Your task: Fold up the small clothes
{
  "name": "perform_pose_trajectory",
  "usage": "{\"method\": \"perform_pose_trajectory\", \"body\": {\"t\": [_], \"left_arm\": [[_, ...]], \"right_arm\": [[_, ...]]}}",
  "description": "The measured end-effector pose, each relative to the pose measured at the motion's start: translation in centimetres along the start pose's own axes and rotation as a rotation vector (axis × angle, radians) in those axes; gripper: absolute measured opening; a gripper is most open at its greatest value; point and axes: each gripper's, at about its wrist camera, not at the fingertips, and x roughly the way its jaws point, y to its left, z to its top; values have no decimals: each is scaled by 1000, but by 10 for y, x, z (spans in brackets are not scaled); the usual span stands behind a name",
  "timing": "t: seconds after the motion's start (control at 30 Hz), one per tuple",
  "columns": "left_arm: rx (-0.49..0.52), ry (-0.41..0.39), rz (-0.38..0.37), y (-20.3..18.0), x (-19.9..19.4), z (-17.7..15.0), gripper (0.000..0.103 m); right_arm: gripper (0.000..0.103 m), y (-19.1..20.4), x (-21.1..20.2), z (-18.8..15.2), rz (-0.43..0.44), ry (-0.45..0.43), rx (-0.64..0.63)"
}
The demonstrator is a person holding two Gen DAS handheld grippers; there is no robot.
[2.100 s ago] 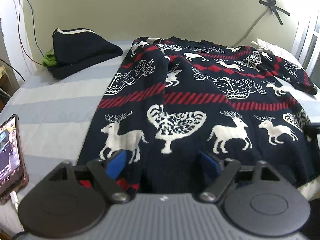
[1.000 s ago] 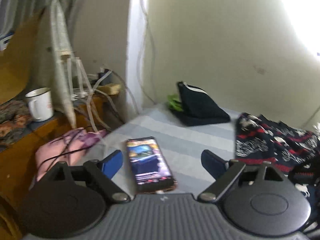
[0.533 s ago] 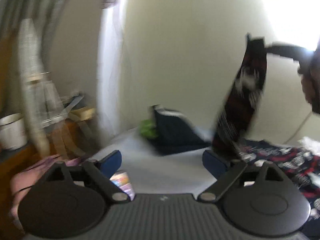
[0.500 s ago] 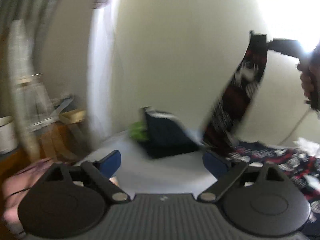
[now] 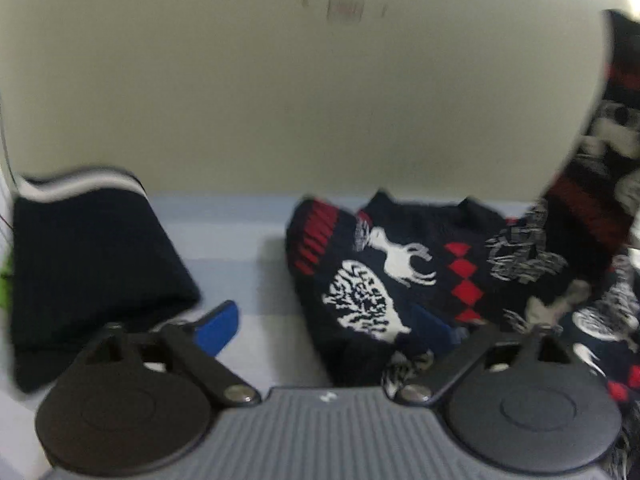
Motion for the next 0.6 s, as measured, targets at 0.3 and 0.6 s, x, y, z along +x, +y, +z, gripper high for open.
{"method": "perform_pose_trajectory", "body": {"t": [0.3,0.6], "left_arm": [[-300,-100,-68,70,-20,-4,12],[-153,-46,37,47,14,-24,55]], "right_arm": [[9,-46,-31,-39,73,-79,70],[9,-102,26,-129,-205,202,163]]}}
